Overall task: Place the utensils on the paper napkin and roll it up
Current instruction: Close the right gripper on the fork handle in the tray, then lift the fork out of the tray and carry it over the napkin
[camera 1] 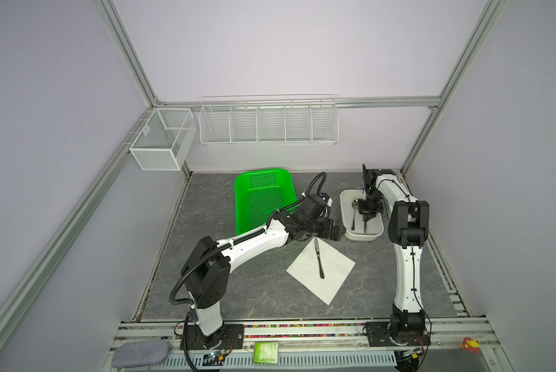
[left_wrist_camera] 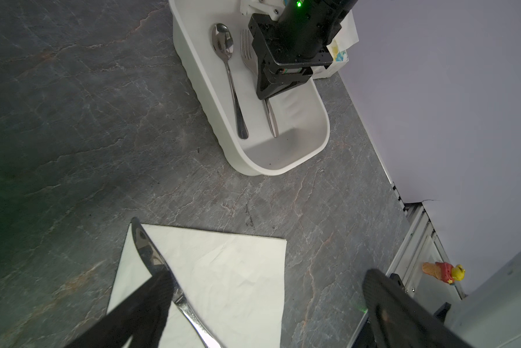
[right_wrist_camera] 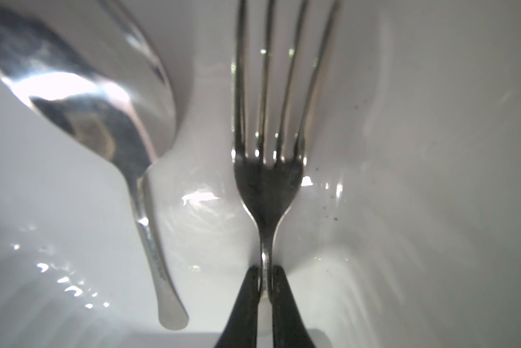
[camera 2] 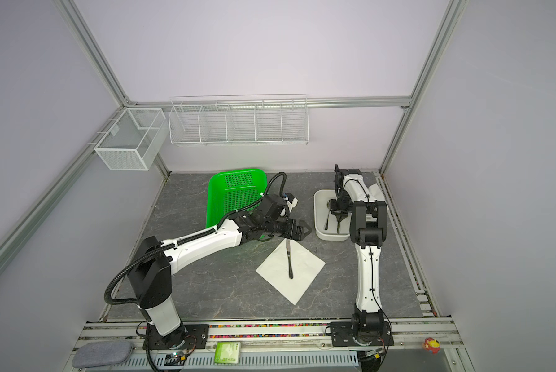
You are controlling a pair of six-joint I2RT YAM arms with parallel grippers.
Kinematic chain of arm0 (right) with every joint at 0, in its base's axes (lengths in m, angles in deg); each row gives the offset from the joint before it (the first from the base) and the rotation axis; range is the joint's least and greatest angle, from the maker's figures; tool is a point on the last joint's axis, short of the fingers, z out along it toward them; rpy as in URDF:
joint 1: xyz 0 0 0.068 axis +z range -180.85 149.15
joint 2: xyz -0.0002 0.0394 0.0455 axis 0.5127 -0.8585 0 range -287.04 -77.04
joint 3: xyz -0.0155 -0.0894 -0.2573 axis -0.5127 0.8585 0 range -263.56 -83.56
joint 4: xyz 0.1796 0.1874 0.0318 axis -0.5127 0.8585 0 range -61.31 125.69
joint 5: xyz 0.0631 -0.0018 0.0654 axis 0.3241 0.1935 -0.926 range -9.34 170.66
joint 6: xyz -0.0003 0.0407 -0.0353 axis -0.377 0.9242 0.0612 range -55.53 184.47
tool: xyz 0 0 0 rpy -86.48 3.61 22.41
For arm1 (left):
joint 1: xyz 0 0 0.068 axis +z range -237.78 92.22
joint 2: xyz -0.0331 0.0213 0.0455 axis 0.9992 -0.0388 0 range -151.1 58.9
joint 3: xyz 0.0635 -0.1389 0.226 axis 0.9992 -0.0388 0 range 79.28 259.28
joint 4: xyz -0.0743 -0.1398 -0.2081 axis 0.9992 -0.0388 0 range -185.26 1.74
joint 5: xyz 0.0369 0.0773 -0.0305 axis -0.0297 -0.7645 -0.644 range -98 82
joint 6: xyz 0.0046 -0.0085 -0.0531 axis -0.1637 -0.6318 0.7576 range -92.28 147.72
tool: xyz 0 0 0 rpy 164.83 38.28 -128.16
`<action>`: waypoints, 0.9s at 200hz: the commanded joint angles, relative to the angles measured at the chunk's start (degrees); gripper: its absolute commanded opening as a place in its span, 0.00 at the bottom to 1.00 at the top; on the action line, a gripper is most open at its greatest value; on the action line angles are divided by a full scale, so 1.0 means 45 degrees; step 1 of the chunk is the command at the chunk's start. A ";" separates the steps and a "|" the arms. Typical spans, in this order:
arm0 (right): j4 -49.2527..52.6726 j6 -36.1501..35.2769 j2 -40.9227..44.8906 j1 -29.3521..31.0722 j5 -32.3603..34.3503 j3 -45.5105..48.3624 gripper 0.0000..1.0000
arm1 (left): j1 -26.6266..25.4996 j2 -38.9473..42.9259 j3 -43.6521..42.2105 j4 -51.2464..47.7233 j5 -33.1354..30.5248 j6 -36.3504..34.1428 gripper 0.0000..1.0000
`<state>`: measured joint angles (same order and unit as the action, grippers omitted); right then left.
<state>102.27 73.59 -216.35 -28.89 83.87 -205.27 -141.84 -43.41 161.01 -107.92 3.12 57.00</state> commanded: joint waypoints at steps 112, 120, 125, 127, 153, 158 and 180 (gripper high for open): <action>0.1052 -0.0489 0.3070 0.0135 -0.0503 0.0086 0.10 | -0.0038 0.0175 0.0134 -0.0302 -0.0075 -0.0180 0.99; 0.1027 -0.0515 0.3323 0.0224 -0.0717 0.0268 0.10 | -0.0039 0.0221 0.0082 -0.0277 -0.0088 -0.0179 0.99; 0.1008 -0.0522 0.3503 0.0308 -0.0831 0.0426 0.10 | -0.0038 0.0238 0.0031 -0.0256 -0.0131 -0.0182 0.99; 0.0991 -0.0519 0.3566 0.0337 -0.0873 0.0474 0.10 | -0.0037 0.0249 0.0023 -0.0239 -0.0152 -0.0179 0.99; 0.0749 -0.0432 0.4613 0.0906 -0.1303 0.1441 0.11 | -0.0020 0.0444 -0.0206 -0.0064 -0.0419 -0.0158 0.99; 0.0640 -0.0378 0.4834 0.1046 -0.1361 0.1688 0.11 | -0.0017 0.0441 -0.0208 -0.0051 -0.0421 -0.0158 0.99; 0.0292 -0.0223 0.5673 0.1755 -0.1622 0.2785 0.11 | 0.0031 0.0569 -0.0285 -0.0083 -0.0632 -0.0100 0.99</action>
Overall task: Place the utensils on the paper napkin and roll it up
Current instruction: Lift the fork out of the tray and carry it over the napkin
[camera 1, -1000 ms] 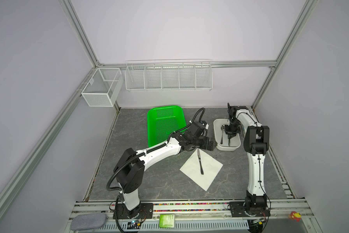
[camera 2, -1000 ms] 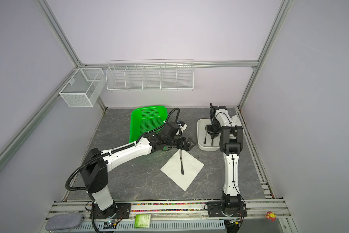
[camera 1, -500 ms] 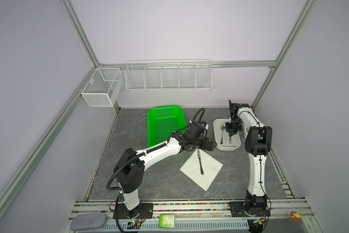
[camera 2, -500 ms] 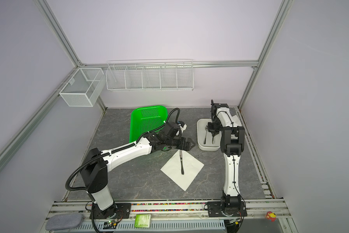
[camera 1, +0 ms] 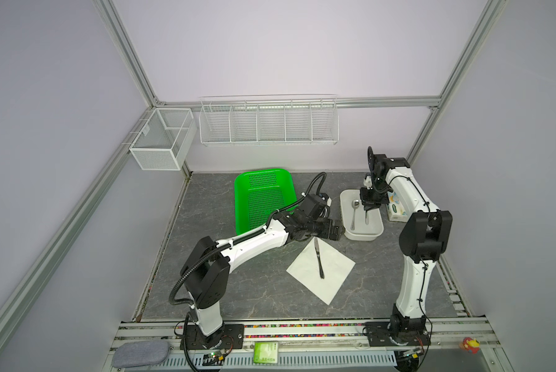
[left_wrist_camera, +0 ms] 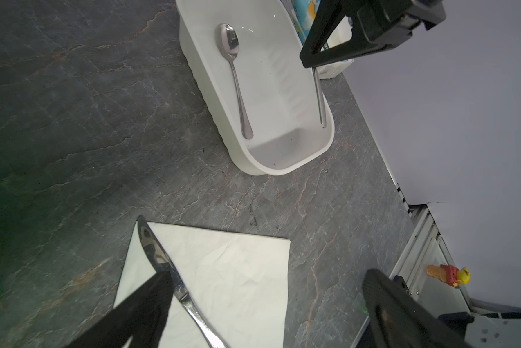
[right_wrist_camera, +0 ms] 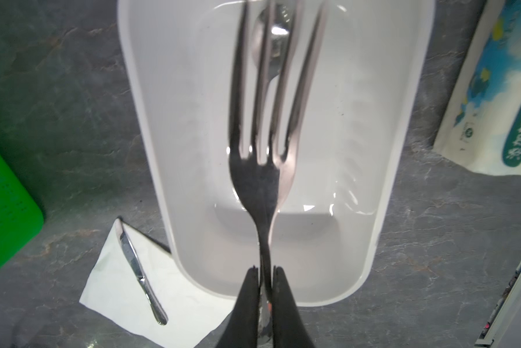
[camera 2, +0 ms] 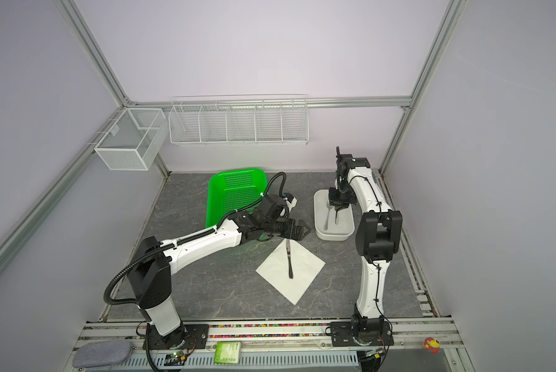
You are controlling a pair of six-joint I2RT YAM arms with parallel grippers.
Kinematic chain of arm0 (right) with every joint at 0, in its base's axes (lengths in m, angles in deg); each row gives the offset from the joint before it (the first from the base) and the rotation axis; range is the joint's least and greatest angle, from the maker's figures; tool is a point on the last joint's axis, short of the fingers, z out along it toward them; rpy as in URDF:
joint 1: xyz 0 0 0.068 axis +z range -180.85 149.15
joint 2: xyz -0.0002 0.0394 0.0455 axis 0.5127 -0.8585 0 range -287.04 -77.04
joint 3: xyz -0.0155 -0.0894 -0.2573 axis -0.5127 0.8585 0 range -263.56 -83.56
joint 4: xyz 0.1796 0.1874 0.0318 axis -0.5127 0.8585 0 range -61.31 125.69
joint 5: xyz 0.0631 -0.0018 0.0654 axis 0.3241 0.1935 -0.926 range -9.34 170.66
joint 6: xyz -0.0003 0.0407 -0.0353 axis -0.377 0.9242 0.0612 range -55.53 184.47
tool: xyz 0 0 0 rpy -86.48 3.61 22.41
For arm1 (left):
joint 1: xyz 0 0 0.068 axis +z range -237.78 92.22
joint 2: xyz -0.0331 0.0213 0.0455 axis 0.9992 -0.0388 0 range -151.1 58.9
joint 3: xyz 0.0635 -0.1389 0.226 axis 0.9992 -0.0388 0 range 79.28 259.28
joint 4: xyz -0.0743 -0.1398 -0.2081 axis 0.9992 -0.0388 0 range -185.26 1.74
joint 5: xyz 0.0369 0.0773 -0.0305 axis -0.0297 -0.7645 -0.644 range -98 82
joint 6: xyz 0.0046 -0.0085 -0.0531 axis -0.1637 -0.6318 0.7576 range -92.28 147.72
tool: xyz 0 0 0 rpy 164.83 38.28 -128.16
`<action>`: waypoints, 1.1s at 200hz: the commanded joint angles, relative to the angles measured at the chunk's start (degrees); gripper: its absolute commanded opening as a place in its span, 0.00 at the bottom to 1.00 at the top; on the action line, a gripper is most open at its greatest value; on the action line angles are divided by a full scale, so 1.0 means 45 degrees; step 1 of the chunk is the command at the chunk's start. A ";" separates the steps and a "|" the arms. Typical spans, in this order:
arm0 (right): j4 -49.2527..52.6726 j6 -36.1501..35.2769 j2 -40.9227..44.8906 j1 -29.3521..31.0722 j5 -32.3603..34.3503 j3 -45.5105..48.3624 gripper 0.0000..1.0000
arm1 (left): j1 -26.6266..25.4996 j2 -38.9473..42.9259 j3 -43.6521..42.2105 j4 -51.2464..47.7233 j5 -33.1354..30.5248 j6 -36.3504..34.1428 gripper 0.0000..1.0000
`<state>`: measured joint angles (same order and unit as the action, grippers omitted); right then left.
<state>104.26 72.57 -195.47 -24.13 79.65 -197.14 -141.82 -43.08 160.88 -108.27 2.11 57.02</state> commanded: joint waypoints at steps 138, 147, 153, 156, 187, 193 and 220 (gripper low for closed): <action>-0.3706 0.2453 0.4154 0.5156 -0.1219 0.8215 0.12 | 0.0232 0.5729 -0.6011 0.2116 -0.4146 0.0677 0.99; -0.3878 0.2673 0.3993 0.5426 -0.1148 0.8359 0.12 | 0.0239 0.5841 -0.6094 0.2106 -0.4239 0.0713 0.99; -0.3999 0.2772 0.3878 0.5643 -0.1061 0.8429 0.12 | 0.0251 0.5882 -0.6122 0.2067 -0.4287 0.0735 0.99; -0.4071 0.2812 0.3818 0.5707 -0.1004 0.8480 0.12 | 0.0249 0.5925 -0.6127 0.2047 -0.4301 0.0735 0.99; -0.4498 0.3213 0.3020 0.6344 -0.1024 0.8514 0.12 | 0.0248 0.6039 -0.6287 0.2142 -0.4373 0.0881 0.99; -0.4505 0.3238 0.2866 0.6446 -0.1015 0.8479 0.12 | 0.0261 0.6040 -0.6311 0.2147 -0.4358 0.0904 0.99; -0.4979 0.3519 0.2396 0.6563 -0.0804 0.8440 0.12 | 0.0237 0.6044 -0.6357 0.2057 -0.4309 0.0908 0.99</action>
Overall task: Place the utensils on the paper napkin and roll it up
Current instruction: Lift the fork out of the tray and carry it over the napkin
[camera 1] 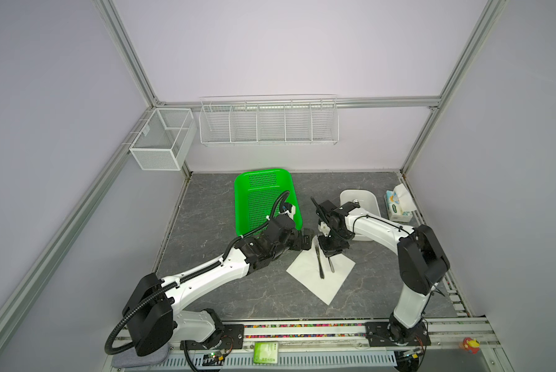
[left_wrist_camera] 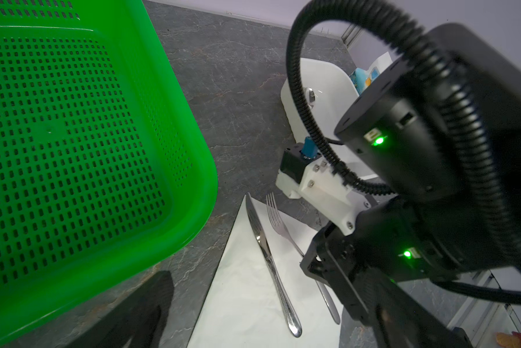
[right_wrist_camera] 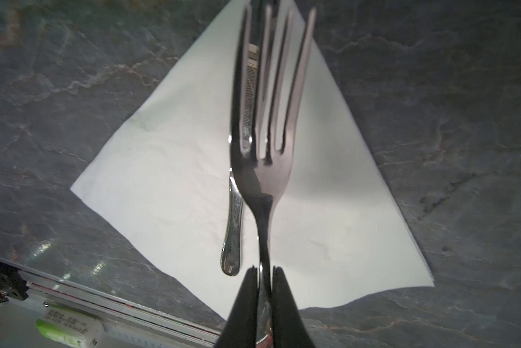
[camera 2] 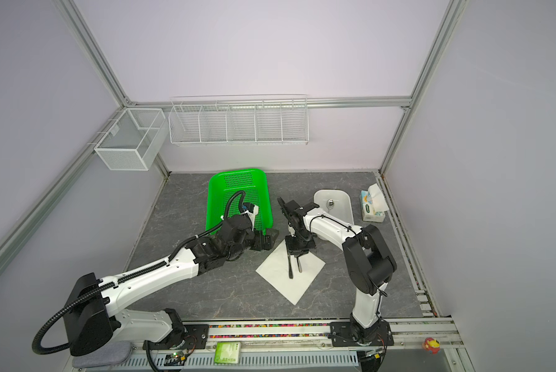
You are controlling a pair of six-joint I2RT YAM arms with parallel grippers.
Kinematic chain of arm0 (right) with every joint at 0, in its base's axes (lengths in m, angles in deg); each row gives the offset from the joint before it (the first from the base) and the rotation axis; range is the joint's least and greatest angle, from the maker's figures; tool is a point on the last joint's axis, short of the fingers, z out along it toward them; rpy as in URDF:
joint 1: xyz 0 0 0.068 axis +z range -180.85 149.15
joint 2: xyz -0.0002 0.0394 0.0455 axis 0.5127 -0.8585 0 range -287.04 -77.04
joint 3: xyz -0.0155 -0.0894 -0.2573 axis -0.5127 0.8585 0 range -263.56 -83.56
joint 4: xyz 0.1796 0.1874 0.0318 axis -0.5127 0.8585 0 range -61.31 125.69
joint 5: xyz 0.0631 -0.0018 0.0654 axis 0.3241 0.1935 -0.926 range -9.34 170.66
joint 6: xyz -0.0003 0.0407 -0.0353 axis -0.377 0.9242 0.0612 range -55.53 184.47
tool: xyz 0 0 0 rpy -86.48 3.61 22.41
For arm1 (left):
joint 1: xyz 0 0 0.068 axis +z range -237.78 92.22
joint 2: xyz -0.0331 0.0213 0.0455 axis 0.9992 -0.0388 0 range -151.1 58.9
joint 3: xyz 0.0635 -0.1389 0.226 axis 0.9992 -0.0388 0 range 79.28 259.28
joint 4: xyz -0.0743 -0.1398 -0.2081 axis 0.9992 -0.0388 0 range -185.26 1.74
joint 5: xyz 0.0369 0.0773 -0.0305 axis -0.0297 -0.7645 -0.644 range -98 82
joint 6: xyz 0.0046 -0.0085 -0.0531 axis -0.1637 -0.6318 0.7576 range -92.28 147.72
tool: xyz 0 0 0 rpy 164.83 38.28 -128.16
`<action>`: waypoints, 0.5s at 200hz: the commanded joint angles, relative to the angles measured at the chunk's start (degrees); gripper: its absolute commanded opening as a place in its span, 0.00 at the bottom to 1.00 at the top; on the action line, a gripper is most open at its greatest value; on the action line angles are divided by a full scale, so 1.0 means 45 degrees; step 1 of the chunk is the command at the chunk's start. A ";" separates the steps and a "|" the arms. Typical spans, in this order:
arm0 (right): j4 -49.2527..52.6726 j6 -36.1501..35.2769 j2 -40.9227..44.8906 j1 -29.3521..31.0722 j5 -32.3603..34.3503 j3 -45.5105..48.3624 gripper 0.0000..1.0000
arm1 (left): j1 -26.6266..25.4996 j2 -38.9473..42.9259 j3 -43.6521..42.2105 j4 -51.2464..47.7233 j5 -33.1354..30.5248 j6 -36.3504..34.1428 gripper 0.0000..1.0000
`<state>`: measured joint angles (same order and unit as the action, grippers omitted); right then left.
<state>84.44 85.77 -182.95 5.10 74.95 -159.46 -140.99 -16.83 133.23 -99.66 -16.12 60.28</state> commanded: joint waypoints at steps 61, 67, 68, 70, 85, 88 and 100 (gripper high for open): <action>-0.0470 0.1041 -0.0975 0.0114 0.0599 0.0146 0.12 | 0.0066 0.0265 -0.0365 0.0191 -0.0362 0.0178 0.99; -0.0471 0.1099 -0.0992 0.0118 0.0640 0.0147 0.12 | 0.0083 0.0281 -0.0373 0.0211 -0.0375 0.0182 0.99; -0.0473 0.1112 -0.0994 0.0118 0.0662 0.0147 0.12 | 0.0075 0.0273 -0.0371 0.0210 -0.0379 0.0175 0.99; -0.0444 0.1132 -0.1005 0.0123 0.0688 0.0138 0.12 | 0.0074 0.0277 -0.0394 0.0204 -0.0382 0.0174 0.99; -0.0367 0.1166 -0.1072 0.0118 0.0836 0.0069 0.12 | 0.0085 0.0253 -0.0425 0.0248 -0.0373 0.0173 0.99; -0.0358 0.1175 -0.1101 0.0130 0.0872 0.0050 0.12 | 0.0086 0.0229 -0.0427 0.0253 -0.0375 0.0168 0.99; -0.0344 0.1243 -0.1152 0.0126 0.0919 0.0007 0.12 | 0.0073 0.0207 -0.0421 0.0248 -0.0359 0.0149 0.99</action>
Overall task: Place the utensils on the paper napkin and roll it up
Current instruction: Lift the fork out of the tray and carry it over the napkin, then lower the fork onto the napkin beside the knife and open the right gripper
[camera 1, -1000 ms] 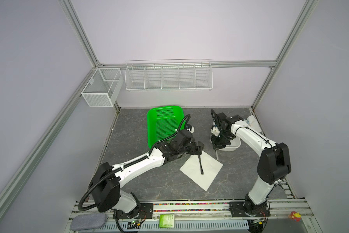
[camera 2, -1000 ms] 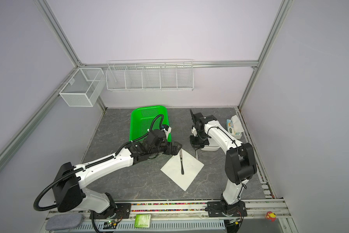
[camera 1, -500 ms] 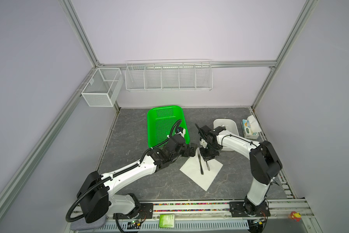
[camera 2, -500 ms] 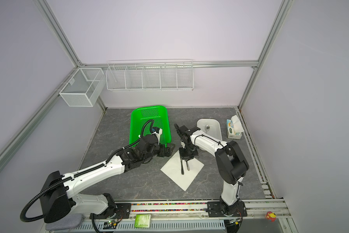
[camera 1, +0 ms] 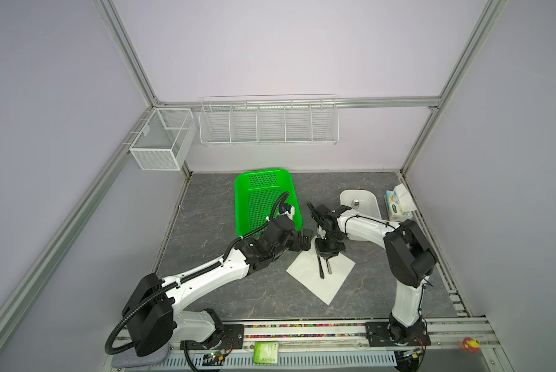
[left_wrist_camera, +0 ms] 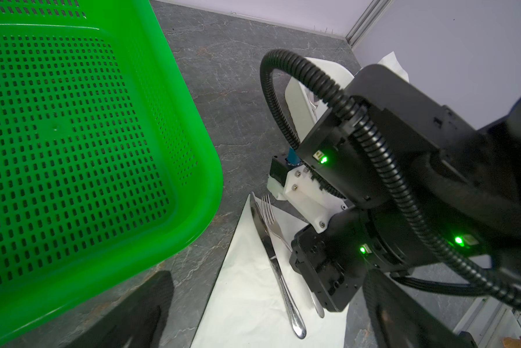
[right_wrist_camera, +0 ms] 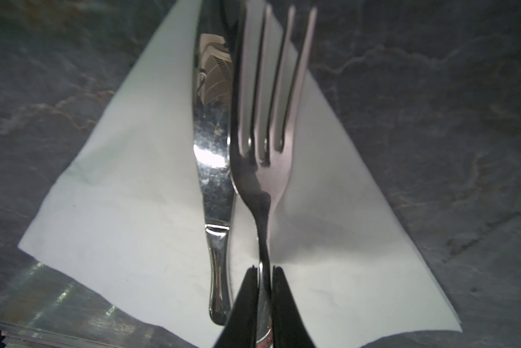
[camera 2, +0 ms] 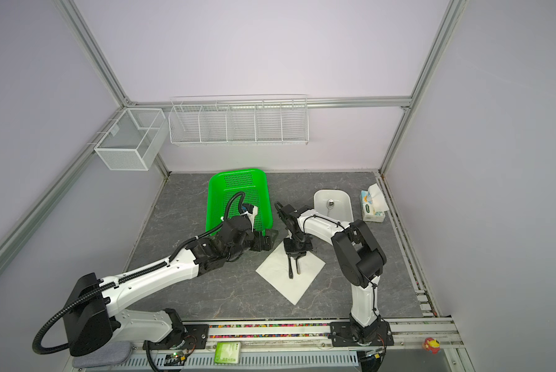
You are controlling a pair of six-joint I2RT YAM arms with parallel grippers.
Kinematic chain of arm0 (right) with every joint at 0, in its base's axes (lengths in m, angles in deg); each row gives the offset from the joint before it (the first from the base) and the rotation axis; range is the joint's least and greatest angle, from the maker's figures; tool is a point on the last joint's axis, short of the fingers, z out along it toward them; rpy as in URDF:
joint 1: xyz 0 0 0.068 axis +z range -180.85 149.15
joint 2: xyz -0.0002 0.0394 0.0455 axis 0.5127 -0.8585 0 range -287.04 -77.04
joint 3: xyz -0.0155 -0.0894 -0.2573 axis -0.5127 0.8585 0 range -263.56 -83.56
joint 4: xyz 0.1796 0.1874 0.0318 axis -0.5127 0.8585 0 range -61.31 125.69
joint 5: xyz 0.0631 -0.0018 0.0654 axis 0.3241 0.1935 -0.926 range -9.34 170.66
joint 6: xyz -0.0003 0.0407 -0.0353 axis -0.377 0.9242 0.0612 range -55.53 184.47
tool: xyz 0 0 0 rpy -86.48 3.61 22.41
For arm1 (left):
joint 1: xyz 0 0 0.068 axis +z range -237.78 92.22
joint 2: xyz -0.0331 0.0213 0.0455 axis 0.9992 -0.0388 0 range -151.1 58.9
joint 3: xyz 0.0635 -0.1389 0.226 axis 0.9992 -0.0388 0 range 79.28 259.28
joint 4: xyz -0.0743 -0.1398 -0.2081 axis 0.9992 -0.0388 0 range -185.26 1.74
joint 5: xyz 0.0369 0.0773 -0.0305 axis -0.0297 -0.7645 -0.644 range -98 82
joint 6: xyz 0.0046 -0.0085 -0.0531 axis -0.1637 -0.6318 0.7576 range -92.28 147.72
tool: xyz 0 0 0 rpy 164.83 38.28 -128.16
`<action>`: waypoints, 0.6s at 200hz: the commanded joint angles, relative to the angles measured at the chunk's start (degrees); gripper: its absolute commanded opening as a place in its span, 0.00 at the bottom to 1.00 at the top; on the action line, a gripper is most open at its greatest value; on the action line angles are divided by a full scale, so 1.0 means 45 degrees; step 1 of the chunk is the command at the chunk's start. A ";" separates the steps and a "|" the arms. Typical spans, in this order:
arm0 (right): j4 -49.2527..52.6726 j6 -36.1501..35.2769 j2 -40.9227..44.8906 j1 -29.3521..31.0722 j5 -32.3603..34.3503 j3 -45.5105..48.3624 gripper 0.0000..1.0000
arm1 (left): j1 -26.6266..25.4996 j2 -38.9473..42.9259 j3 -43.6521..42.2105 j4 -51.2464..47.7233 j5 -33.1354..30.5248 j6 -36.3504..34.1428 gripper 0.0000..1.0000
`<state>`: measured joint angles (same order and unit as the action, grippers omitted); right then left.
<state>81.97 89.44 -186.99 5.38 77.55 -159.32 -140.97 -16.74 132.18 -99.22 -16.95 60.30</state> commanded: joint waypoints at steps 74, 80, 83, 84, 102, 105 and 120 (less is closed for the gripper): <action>0.0135 0.0447 -0.0259 0.0151 0.0005 -0.0038 0.16 | 0.0174 0.0021 -0.0140 0.0132 -0.0042 0.0115 0.99; 0.0135 0.0427 -0.0239 0.0151 -0.0007 -0.0038 0.16 | 0.0167 0.0005 -0.0126 0.0113 -0.0015 0.0124 0.99; 0.0134 0.0427 -0.0235 0.0155 0.0007 -0.0018 0.16 | 0.0163 0.0010 -0.0105 0.0112 -0.0022 0.0124 0.99; 0.0134 0.0427 -0.0235 0.0163 0.0008 -0.0018 0.16 | 0.0161 0.0001 -0.0110 0.0102 -0.0022 0.0114 0.99; 0.0125 0.0333 -0.0229 0.0163 -0.0136 0.0013 0.16 | 0.0198 -0.0043 -0.0097 0.0121 -0.0008 0.0143 0.99; 0.0118 0.0315 -0.0234 0.0171 -0.0158 0.0030 0.16 | 0.0186 -0.0044 -0.0094 0.0123 0.0011 0.0143 0.99; 0.0124 0.0310 -0.0273 0.0188 -0.0207 0.0077 0.15 | 0.0204 -0.0064 -0.0082 0.0112 0.0020 0.0148 0.99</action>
<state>81.95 90.21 -187.76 5.69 77.70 -159.32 -140.42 -16.76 131.99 -99.24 -16.95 60.30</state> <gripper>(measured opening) 0.155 0.992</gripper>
